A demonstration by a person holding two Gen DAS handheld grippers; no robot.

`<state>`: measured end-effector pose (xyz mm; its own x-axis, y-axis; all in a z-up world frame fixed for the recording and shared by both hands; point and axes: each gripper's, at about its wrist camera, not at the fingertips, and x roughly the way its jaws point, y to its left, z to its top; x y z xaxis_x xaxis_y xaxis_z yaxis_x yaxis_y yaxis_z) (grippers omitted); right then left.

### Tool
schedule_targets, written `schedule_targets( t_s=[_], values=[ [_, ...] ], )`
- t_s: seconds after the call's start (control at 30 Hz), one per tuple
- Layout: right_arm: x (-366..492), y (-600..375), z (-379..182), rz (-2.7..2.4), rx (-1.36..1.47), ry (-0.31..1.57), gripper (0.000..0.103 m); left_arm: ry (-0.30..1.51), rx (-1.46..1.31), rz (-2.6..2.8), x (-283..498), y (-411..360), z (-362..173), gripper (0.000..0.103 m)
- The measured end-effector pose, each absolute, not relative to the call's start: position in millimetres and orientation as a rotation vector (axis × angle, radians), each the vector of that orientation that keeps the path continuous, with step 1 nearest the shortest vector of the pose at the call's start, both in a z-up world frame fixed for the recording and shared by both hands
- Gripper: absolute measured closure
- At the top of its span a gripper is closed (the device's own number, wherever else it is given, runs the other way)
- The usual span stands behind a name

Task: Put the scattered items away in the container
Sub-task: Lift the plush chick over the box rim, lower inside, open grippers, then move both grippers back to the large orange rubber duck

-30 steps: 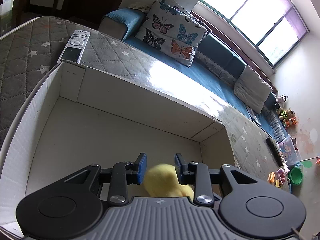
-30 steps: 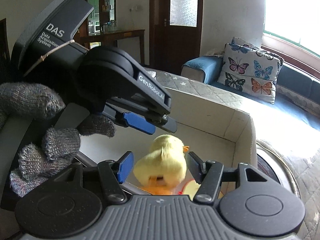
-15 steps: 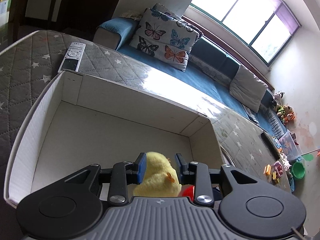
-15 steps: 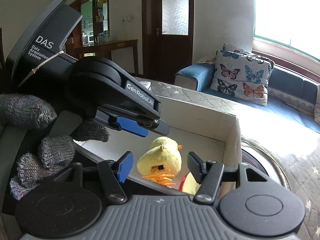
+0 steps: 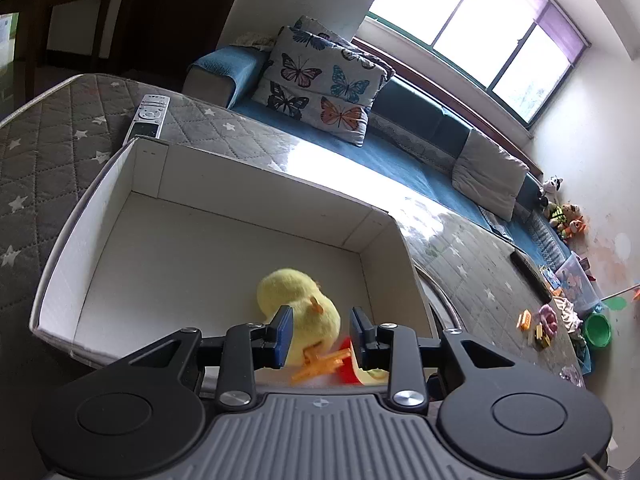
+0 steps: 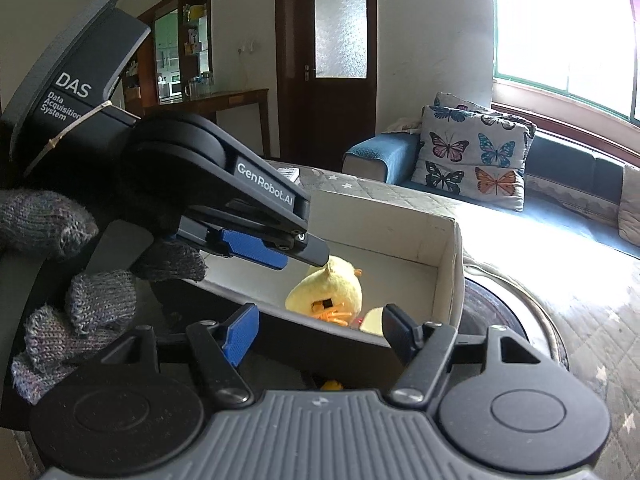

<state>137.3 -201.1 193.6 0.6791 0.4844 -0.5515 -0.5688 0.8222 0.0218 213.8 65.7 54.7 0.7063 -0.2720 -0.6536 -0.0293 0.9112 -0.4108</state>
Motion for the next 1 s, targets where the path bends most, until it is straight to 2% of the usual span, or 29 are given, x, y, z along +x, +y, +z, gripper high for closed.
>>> schedule_targets(
  t_s=[0.2,1.0],
  values=[
    [123,-208,193,0.588,-0.143,0.573,0.028,0.770,-0.384,-0.136,196,58,56,0.070],
    [74,-244,174,0.532,-0.104,0.596,0.027,0.776,-0.326,-0.149,141,33,43,0.069]
  ],
)
